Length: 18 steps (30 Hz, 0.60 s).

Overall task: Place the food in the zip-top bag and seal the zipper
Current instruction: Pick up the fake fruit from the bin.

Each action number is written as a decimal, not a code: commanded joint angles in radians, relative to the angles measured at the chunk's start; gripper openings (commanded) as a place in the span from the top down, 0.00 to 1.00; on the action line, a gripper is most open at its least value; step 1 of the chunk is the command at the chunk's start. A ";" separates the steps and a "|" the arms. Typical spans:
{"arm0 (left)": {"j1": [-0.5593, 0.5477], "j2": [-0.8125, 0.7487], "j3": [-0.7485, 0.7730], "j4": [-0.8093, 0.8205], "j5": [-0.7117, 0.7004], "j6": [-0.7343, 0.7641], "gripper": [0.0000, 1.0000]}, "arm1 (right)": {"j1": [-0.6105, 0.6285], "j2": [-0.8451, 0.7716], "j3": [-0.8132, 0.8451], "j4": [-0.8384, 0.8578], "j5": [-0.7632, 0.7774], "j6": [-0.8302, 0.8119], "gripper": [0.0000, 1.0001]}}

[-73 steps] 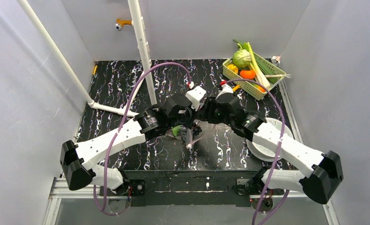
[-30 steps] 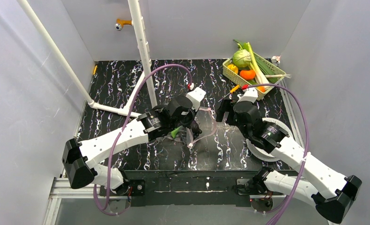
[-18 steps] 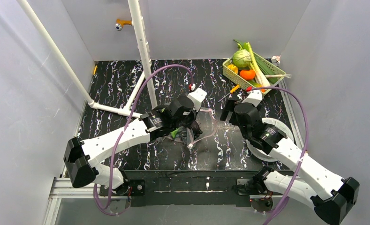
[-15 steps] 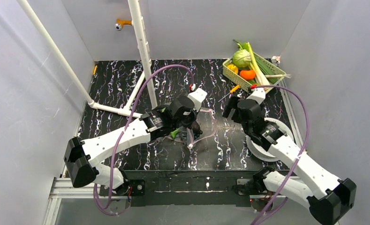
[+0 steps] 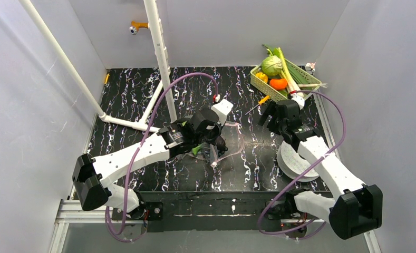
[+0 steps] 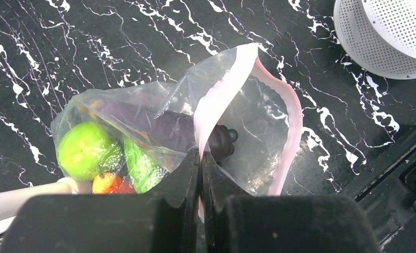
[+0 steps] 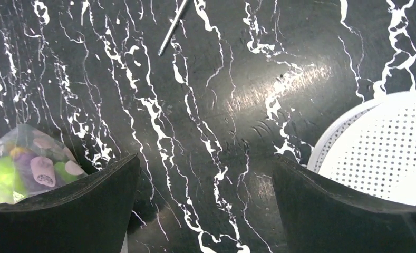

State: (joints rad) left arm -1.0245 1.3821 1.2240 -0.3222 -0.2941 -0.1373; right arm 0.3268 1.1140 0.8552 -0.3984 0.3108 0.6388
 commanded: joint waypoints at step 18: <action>-0.013 0.017 0.041 -0.028 -0.015 -0.004 1.00 | -0.403 0.736 0.780 -0.110 -0.297 -0.050 0.02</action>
State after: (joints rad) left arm -1.0316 1.4014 1.2259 -0.3237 -0.2882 -0.1421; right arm -0.0169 1.7398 1.4896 -0.4547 0.1077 0.5766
